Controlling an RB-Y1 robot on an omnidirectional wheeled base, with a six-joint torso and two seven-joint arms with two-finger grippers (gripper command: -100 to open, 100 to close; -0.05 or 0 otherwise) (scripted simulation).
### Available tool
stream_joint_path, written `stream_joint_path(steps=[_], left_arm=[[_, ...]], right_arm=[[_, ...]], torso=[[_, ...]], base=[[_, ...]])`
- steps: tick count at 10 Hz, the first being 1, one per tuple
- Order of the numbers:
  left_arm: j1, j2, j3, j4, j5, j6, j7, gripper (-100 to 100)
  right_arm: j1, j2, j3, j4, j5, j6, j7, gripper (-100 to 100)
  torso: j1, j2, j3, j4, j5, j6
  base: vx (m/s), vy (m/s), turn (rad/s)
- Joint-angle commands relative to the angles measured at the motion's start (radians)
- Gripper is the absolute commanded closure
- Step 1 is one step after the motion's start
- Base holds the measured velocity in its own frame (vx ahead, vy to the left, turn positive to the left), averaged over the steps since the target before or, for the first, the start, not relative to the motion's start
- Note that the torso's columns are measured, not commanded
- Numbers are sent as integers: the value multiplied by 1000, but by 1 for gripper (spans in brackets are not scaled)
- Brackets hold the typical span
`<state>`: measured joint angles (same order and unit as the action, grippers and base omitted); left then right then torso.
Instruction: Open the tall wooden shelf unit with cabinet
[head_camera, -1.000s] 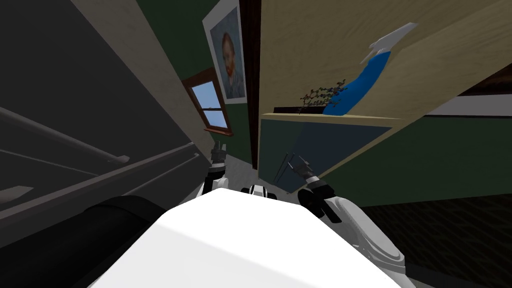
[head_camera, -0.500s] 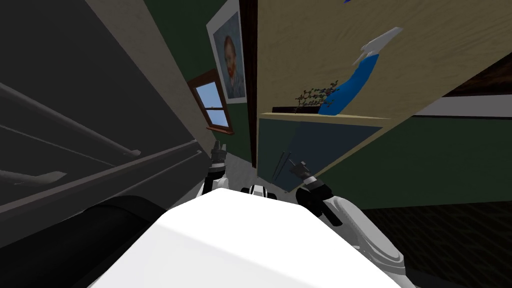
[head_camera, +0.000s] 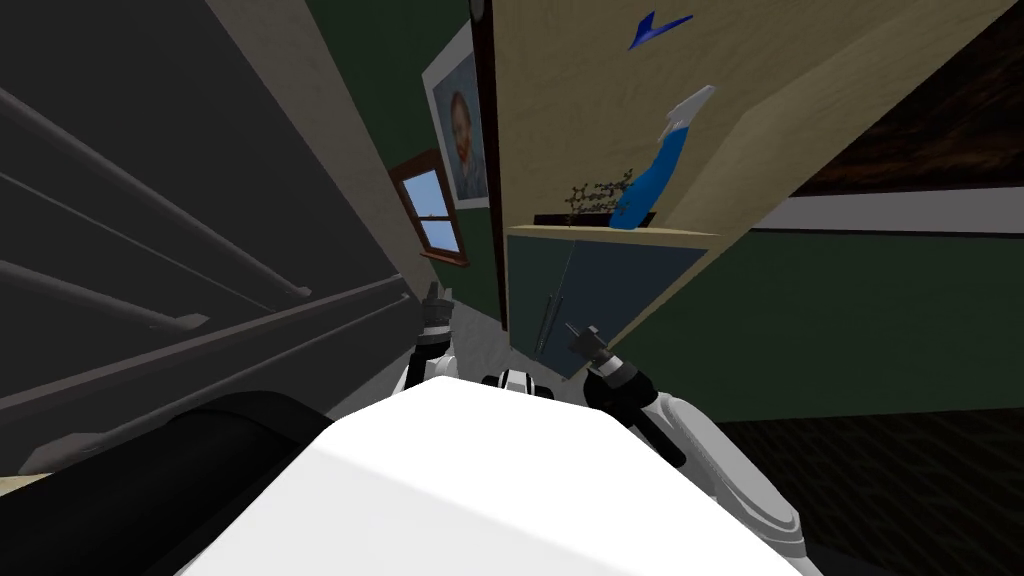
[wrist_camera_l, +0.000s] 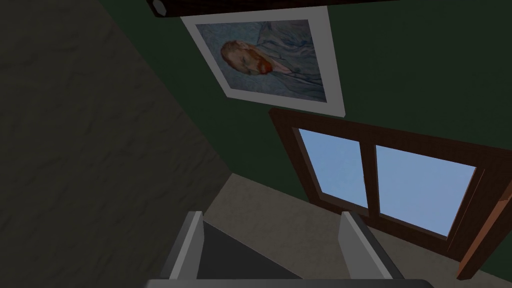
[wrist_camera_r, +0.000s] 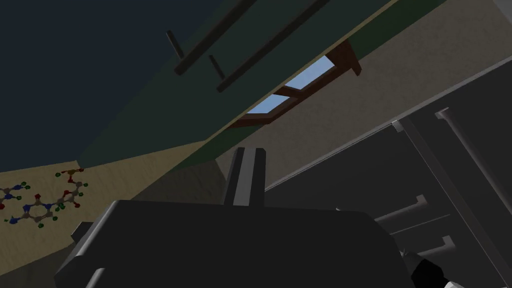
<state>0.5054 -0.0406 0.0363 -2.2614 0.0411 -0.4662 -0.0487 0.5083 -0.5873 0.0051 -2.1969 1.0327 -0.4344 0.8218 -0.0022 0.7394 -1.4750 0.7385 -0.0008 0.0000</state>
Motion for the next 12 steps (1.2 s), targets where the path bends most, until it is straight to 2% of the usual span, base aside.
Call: stream_joint_path(steps=[1, 2, 7, 12], left_arm=[[0, 0, 0, 0, 0, 0, 0, 0], [0, 0, 0, 0, 0, 0, 0, 0], [0, -1, 0, 0, 0, 0, 0, 0], [0, 0, 0, 0, 0, 0, 0, 0]], right_arm=[[6, -5, -21, 4, 0, 26, -4, -100], [8, -6, -28, 5, 0, 34, -6, -100], [27, -19, -102, 22, -4, 122, -21, -100], [47, -32, -180, 40, -7, 215, -37, -100]], torso=[[6, -4, -2, -1, 2, 0], [13, -8, -5, -2, 4, 0], [0, 1, 0, 0, 0, 0], [2, -2, -1, -1, 1, 0]], base=[[39, 63, -145], [89, 130, -120], [83, 184, -114], [80, 174, -125]])
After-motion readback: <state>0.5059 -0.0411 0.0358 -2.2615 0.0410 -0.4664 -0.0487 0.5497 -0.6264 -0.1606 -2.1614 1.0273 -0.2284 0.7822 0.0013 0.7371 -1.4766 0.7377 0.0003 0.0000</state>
